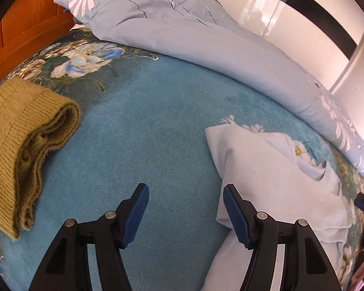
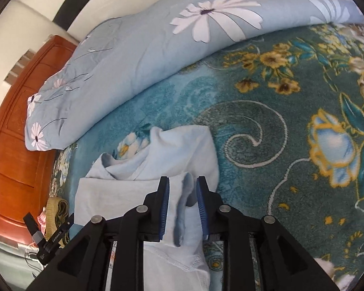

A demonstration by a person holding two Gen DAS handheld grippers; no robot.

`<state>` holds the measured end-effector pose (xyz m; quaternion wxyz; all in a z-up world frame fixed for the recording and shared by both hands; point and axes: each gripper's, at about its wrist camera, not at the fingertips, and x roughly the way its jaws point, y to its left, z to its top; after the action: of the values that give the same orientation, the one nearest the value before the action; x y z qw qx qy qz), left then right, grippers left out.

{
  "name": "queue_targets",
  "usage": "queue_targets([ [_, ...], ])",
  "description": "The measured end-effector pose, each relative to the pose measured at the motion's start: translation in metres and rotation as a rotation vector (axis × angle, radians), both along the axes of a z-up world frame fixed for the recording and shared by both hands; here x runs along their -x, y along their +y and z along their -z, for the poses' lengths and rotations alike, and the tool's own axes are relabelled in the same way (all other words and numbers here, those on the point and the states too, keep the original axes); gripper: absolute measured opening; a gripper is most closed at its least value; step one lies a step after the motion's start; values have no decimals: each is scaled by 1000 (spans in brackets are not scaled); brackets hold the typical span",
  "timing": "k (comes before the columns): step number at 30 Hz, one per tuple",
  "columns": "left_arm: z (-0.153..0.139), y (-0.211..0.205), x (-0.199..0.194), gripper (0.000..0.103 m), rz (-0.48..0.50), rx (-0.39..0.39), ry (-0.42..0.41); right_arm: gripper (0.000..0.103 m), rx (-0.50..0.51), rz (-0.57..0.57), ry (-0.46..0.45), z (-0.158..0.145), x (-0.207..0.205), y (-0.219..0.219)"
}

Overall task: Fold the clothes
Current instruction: 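Open the right gripper to release the folded side onto the shirt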

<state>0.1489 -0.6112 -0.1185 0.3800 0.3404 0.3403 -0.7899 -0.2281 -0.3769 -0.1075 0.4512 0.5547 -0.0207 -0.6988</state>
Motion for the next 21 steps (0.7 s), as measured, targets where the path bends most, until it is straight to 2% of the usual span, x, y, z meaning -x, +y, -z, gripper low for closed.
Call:
queue_targets([
  [2, -7, 3, 5, 68, 24, 9, 31, 26, 23, -69, 10, -4, -17, -11],
  [6, -10, 16, 33, 68, 123, 55, -39, 26, -29, -175, 53, 6, -46, -34],
  [8, -1, 15, 43, 68, 133, 59, -115, 26, -66, -177, 75, 14, -50, -34],
  [11, 17, 7, 43, 69, 120, 8, -145, 26, -97, -155, 81, 25, -47, -26],
  [15, 13, 6, 38, 68, 132, -29, -105, 26, -87, -134, 29, 33, -43, -16],
  [19, -15, 19, 8, 68, 147, -53, 0, 26, -11, -158, 53, 5, -64, 0],
  [21, -24, 34, -13, 69, 200, -85, 41, 26, 35, -175, 57, -7, -81, 14],
])
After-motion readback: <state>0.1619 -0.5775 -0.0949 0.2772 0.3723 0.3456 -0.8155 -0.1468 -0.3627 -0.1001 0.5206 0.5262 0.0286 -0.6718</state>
